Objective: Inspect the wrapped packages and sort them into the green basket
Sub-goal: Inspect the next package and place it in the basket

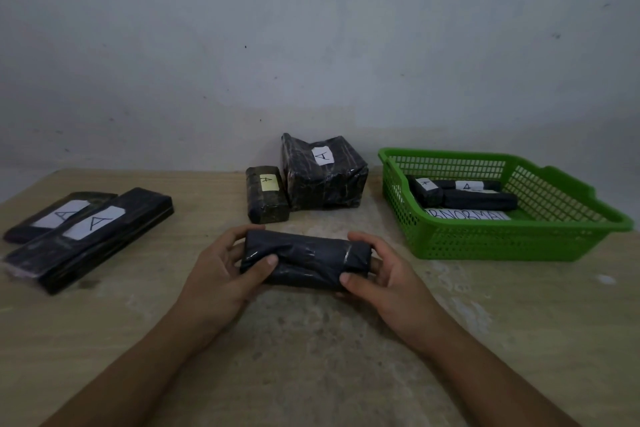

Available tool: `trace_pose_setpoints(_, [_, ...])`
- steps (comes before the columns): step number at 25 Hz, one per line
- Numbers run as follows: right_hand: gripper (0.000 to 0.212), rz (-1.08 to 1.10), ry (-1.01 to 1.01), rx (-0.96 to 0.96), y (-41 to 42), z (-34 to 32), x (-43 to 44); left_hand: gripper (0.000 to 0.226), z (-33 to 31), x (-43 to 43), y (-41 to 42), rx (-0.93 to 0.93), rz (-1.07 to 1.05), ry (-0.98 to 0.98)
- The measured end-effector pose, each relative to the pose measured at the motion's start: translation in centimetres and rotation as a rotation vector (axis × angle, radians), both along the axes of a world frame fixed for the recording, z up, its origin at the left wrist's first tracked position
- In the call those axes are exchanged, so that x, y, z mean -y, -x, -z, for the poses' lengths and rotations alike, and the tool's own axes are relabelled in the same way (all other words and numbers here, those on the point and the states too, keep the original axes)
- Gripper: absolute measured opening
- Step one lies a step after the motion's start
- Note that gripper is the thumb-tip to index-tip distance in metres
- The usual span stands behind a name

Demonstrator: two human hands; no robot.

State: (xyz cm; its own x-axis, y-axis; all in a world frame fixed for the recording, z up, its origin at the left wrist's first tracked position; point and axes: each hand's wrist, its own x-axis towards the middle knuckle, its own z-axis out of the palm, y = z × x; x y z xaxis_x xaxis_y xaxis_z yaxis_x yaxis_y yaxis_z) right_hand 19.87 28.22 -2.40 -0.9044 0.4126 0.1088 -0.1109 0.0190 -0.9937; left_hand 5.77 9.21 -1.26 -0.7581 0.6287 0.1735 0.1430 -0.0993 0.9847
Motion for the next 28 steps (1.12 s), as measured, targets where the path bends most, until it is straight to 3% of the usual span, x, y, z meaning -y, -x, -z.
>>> trace_pose_setpoints(4, [0.046,0.062,-0.021,-0.023,0.2,-0.3,0.3,0.049,0.4,0.0,-0.1,0.011,0.002,0.027])
trace_pose_setpoints(8, [0.042,0.111,-0.094,0.012,0.5,-0.4,0.5,0.041,0.5,-0.2,0.1,0.268,0.04,-0.069])
trace_pose_setpoints(11, [0.037,0.087,-0.065,0.024,0.3,-0.3,0.4,0.027,0.5,-0.3,0.2,0.194,0.025,-0.006])
trace_pose_setpoints(16, [0.009,0.091,0.124,0.023,0.1,-1.0,0.5,0.019,0.2,-0.4,-0.5,0.096,0.03,-0.005])
trace_pose_setpoints(24, [0.004,0.179,-0.028,0.023,0.3,-1.0,0.9,0.041,0.0,-0.5,-0.9,0.219,0.11,-0.054])
trace_pose_setpoints(28, [0.005,0.161,-0.003,0.017,0.3,-1.1,1.1,0.028,0.0,-0.4,-1.0,0.116,0.083,-0.023])
